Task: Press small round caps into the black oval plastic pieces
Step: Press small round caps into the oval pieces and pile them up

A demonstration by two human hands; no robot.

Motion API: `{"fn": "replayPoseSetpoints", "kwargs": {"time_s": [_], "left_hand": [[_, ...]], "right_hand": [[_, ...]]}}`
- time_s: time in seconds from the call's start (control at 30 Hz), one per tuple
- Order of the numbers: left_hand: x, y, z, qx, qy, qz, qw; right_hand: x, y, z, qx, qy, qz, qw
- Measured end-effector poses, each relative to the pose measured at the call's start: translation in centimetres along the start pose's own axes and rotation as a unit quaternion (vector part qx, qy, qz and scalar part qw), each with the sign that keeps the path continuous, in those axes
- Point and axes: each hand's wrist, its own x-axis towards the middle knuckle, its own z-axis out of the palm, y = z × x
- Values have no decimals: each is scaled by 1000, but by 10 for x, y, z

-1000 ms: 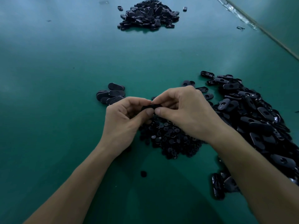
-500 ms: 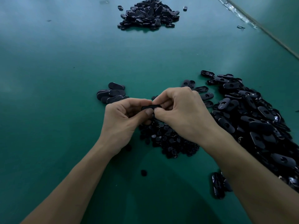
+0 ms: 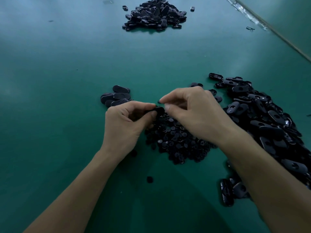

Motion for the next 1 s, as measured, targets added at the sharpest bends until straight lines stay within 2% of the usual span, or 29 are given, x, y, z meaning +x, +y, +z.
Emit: {"fn": "replayPoseSetpoints", "kwargs": {"time_s": [0.07,0.13,0.23,0.37,0.57,0.8,1.0], "left_hand": [[1,-3,-3,83,40,38,995],[3,-5,-7,130,75,60,987],[7,-8,-15,173,89,69,979],[12,-10,-22,266,107,61,956],[12,-12,-25,338,107,23,935],[12,-13,-24,349,119,-1,930],[11,-12,-23,331,125,32,935]], "right_hand": [[8,13,-5,-92,13,9,996],[17,31,-13,-206,15,56,977],[26,55,-21,-284,-13,134,949],[25,69,-18,-285,-49,170,942],[18,65,-15,-303,29,122,945],[23,65,-16,-308,32,141,940],[17,70,-22,-281,37,150,947]]}}
